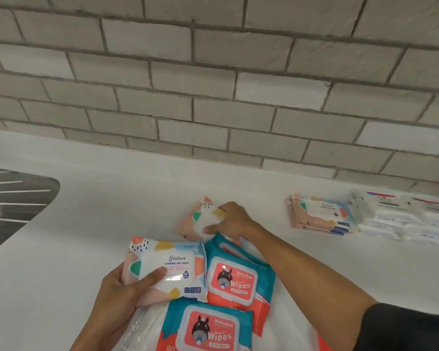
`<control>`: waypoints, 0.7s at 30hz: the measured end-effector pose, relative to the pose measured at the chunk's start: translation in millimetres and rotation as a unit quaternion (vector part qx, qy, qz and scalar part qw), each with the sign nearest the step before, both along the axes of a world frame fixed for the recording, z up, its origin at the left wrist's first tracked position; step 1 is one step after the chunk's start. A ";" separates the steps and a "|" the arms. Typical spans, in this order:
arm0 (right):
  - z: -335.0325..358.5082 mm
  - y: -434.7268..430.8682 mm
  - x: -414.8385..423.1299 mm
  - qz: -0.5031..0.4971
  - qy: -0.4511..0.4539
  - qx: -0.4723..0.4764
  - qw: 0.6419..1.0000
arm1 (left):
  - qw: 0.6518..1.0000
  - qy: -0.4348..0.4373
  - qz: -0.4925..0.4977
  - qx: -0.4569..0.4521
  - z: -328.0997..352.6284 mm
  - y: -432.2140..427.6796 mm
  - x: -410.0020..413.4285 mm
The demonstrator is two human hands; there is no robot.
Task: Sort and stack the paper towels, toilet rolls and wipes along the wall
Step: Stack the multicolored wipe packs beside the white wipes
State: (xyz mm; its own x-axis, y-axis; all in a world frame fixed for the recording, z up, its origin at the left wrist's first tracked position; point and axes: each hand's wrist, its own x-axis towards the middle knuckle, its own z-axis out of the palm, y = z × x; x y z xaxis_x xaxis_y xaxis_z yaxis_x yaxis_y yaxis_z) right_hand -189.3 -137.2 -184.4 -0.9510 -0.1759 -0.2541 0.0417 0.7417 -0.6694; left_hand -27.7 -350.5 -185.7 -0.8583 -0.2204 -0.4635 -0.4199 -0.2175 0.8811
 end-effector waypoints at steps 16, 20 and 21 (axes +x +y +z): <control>49.6 101.1 52.8 -0.242 0.093 -0.289 0.922 | 0.999 0.024 -0.027 0.008 10.3 25.1 0.5; 54.0 134.7 83.8 -0.207 0.003 -0.403 0.891 | 0.999 0.032 -0.038 0.017 12.3 33.6 1.6; 55.2 140.2 94.0 -0.194 -0.008 -0.410 0.891 | 0.998 0.035 -0.039 0.018 12.0 36.0 2.0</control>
